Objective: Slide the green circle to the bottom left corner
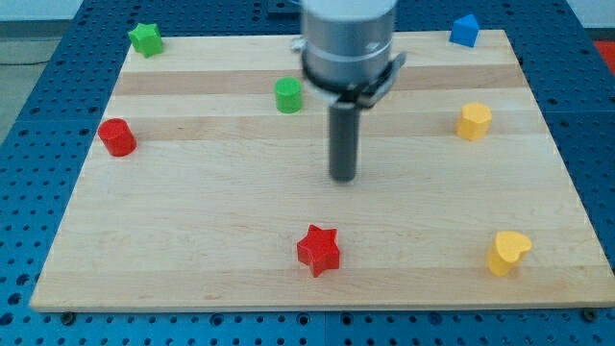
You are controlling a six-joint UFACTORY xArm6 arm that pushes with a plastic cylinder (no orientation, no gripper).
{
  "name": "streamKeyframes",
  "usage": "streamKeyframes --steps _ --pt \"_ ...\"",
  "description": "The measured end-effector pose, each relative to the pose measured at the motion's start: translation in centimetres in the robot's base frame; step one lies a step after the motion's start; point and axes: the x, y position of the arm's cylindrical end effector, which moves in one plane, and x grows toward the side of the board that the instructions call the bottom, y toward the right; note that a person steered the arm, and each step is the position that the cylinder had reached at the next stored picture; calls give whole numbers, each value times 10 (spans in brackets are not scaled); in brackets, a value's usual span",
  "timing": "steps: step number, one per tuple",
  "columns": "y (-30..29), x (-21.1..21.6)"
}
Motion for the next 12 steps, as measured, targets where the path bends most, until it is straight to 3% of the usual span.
streamKeyframes --steps 2,3,5,10,11,12 --pt "21 -135" --pt "-35 -143" --pt "-90 -126" --pt "-96 11" --pt "-120 25" --pt "-142 5"
